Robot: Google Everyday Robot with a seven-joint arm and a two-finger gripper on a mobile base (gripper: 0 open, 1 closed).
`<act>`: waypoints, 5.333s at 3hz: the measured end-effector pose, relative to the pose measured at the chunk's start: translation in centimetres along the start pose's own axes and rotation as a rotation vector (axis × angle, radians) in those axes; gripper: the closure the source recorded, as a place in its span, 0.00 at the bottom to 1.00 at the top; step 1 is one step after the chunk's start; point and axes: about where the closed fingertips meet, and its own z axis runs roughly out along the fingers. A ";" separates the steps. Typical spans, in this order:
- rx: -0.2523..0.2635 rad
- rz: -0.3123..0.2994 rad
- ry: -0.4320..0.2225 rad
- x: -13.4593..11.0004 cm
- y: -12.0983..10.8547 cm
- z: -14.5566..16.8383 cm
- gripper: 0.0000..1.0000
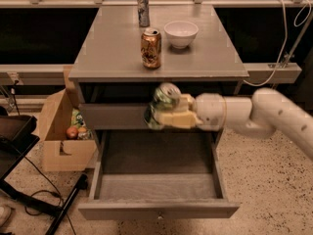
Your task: Pick green can from middle drawer and place on counter
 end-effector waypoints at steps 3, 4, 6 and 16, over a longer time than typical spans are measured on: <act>-0.100 -0.170 0.065 -20.7 0.6 18.8 1.00; -0.004 -0.180 0.148 -19.9 -1.3 25.9 1.00; 0.249 0.021 0.356 -10.3 -14.4 31.8 1.00; 0.247 0.023 0.438 -6.0 -17.4 29.2 0.20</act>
Offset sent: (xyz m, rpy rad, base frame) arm 0.0571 0.2168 0.2669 -0.0494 -0.2179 0.1403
